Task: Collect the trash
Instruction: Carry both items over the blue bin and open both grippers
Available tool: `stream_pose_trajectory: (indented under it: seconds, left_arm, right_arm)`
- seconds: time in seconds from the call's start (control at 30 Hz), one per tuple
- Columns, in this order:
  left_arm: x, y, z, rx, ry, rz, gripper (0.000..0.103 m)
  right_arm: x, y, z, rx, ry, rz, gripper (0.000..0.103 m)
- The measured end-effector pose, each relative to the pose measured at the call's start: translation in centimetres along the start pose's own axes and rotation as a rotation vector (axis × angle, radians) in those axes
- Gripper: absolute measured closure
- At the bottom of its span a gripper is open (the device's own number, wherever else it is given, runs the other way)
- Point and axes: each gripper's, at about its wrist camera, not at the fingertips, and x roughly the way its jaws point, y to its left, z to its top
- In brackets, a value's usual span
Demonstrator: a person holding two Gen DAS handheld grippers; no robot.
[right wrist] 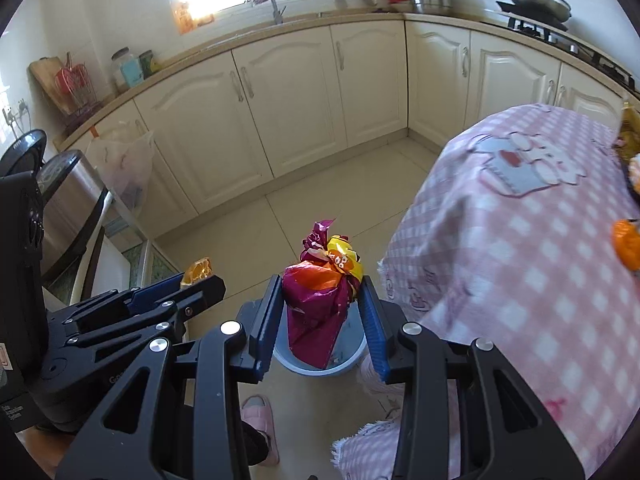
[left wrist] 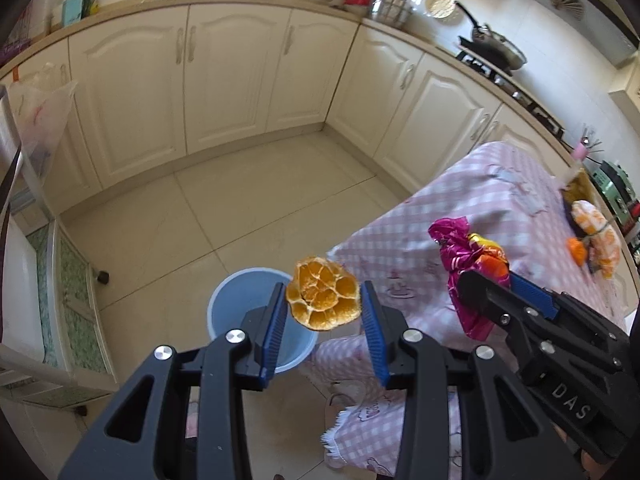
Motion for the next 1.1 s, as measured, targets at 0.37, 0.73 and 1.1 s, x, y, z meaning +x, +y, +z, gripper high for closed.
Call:
stream_pose_trajectory:
  seconds: [0.37, 0.73, 1.1]
  left_arm:
    - [5.4, 3.1, 2.3, -0.052, 0.023, 0.031, 0.048]
    - [5.9, 4.6, 2.0, -0.067, 0.036, 0.073, 0.047]
    - [4.5, 5.9, 1.9, -0.078, 0.017, 0.112, 0.046]
  right_arm:
    - [4.4, -0.1, 0.6, 0.0, 0.037, -0.012, 0.067]
    - [6.5, 0.5, 0.7, -0.005, 0.073, 0.006, 0.067]
    - [7.5, 2.3, 1.4, -0.028, 0.077, 0.025, 0.067]
